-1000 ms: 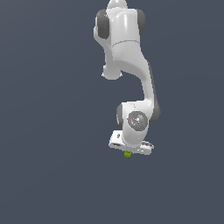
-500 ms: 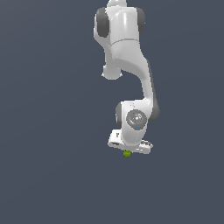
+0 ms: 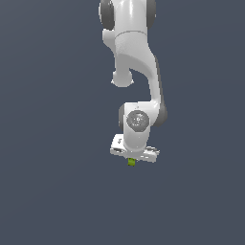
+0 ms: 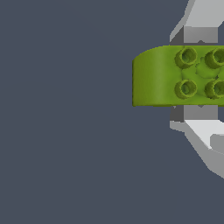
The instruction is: Pick up the object and move it to a goal position.
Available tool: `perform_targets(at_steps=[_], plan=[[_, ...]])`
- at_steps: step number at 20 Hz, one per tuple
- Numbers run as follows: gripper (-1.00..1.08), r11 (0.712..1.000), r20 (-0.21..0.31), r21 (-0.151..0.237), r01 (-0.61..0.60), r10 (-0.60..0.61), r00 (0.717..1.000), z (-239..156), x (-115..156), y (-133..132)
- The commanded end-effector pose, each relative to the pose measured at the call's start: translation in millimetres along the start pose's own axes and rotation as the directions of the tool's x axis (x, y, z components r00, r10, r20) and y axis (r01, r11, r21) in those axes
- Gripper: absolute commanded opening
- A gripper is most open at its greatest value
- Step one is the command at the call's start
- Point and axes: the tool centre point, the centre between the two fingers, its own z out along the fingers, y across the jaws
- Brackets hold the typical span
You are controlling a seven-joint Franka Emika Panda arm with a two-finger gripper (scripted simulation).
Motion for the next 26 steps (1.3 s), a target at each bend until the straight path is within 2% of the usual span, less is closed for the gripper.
perform_targets(at_steps=[1,26], plan=[[-1.0,1.0,-0.001,0.0,-0.001,0.001,1.0,-11,-5,17],[-1.0,1.0,-0.001,0.002,-0.002,0.002,1.0,-167,-78,271]])
